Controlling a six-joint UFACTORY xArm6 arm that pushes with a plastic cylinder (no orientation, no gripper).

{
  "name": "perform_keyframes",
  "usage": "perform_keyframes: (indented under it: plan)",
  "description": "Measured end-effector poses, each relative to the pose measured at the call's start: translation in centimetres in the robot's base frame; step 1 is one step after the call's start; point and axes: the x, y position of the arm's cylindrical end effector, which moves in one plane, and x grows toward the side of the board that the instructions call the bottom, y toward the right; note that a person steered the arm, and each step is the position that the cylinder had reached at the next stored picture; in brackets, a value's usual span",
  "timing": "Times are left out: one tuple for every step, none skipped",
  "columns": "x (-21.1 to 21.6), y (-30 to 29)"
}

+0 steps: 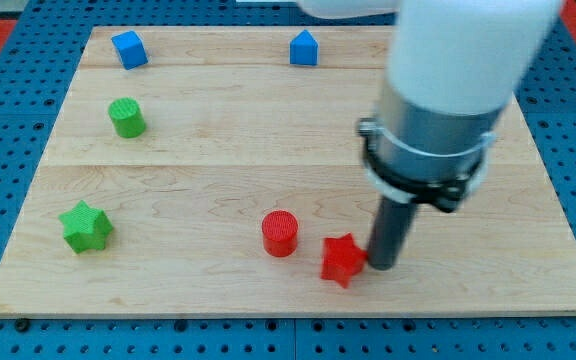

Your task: Push the red star to the red circle

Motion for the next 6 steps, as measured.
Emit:
perform_keyframes:
  plan:
    - [0.8, 0.7]
    - [2.8, 0.9]
    - [2.9, -2.4]
    - [0.8, -5.9]
    - [3.1, -7.1]
    - [5.0, -13.1]
